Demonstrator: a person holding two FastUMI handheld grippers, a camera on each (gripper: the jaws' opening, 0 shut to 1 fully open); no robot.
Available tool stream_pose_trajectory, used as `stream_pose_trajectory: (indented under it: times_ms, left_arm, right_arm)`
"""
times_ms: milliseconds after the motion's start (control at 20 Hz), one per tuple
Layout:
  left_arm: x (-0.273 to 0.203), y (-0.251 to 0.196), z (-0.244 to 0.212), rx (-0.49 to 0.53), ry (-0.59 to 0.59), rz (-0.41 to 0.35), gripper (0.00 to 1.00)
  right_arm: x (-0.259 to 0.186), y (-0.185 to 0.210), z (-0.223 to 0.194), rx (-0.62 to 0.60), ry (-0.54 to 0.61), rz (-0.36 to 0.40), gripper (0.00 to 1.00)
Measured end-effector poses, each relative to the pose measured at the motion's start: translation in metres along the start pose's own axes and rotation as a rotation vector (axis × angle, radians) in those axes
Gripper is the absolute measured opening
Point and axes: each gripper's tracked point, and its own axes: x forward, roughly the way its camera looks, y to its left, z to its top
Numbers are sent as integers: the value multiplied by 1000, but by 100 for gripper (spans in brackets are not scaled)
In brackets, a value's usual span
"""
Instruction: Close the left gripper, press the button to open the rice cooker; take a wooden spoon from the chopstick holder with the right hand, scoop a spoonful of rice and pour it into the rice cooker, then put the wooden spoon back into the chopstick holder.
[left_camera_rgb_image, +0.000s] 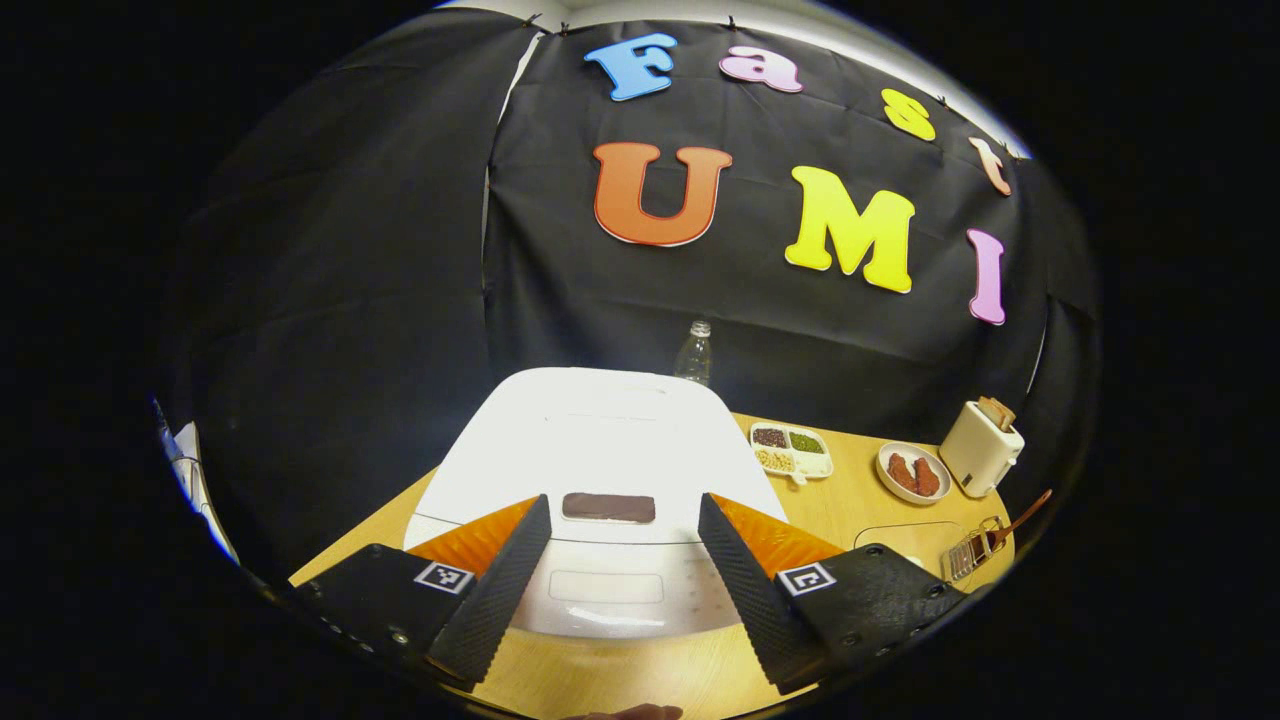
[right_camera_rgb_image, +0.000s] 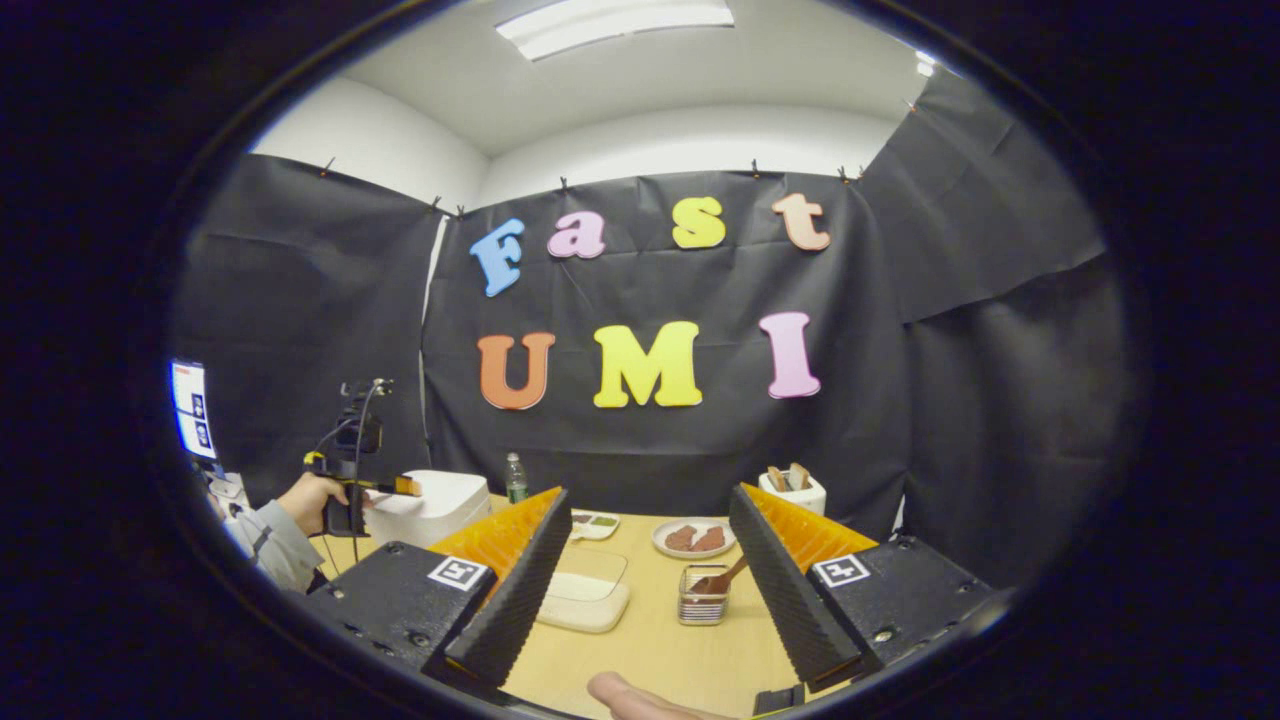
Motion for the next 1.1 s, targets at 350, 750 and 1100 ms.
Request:
stream_pose_trajectory:
  times_ms: [350,750,1100]
  left_arm:
    - [-105,-56,27,66,-99,-122,95]
    - [-238,-111,10,162,-239,-140,94]
    - [-306,-128,-40,176,-325,-171,96]
  right_arm:
    - [-8,-28,-3,-50,9,-79,100]
    - [-30,-25,0,-47,26,-108,100]
    - [-53,-7,-18,12,39,-72,96]
